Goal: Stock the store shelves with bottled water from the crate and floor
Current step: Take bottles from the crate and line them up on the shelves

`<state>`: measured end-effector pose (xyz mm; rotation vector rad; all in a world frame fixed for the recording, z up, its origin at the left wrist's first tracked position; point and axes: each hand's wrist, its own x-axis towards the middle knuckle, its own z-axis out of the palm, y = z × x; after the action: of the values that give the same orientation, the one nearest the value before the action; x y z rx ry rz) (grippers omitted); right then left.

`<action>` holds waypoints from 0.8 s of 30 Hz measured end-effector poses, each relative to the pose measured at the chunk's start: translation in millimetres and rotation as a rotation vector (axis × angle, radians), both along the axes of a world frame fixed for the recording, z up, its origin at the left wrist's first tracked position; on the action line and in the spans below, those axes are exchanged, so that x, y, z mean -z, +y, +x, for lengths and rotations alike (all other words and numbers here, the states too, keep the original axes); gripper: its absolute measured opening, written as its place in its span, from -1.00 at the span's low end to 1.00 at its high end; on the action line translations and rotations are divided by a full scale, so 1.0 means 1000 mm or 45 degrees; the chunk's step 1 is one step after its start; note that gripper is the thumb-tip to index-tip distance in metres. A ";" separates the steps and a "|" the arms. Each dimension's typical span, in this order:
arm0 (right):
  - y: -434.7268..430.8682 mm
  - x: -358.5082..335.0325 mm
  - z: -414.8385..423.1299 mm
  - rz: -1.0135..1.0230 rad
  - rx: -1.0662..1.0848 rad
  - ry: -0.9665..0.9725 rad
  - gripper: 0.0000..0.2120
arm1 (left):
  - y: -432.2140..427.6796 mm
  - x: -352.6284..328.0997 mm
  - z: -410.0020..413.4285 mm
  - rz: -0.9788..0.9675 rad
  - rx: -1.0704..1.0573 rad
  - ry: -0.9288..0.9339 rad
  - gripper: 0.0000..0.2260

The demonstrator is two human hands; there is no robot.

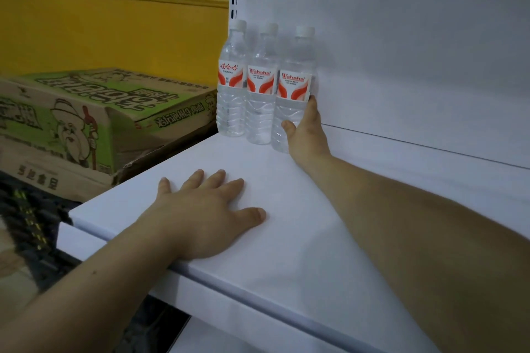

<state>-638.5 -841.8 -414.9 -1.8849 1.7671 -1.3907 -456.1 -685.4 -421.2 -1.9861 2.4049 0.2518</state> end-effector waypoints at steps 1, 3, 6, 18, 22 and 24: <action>-0.001 0.001 0.000 0.000 0.008 0.012 -0.30 | 0.000 0.000 0.000 0.001 -0.003 0.009 -0.32; -0.002 0.002 0.000 0.006 0.019 0.025 -0.30 | 0.001 0.000 0.000 -0.003 -0.002 0.020 -0.32; -0.005 0.001 -0.001 0.036 0.032 0.001 -0.31 | -0.001 0.001 0.000 -0.015 0.004 0.024 -0.32; 0.113 -0.049 -0.053 0.667 0.087 0.745 -0.30 | 0.017 -0.011 -0.001 -0.188 0.020 0.251 -0.47; 0.185 -0.066 -0.091 0.800 0.137 0.793 -0.31 | 0.048 -0.025 -0.016 0.036 0.066 0.233 -0.30; 0.225 -0.076 -0.111 0.839 0.192 0.802 -0.32 | 0.073 -0.032 -0.038 0.132 0.125 0.262 -0.19</action>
<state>-749.7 -616.9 -339.2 -1.9113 2.2860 -0.1347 -494.3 -612.3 -389.3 -1.8762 2.5407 0.5927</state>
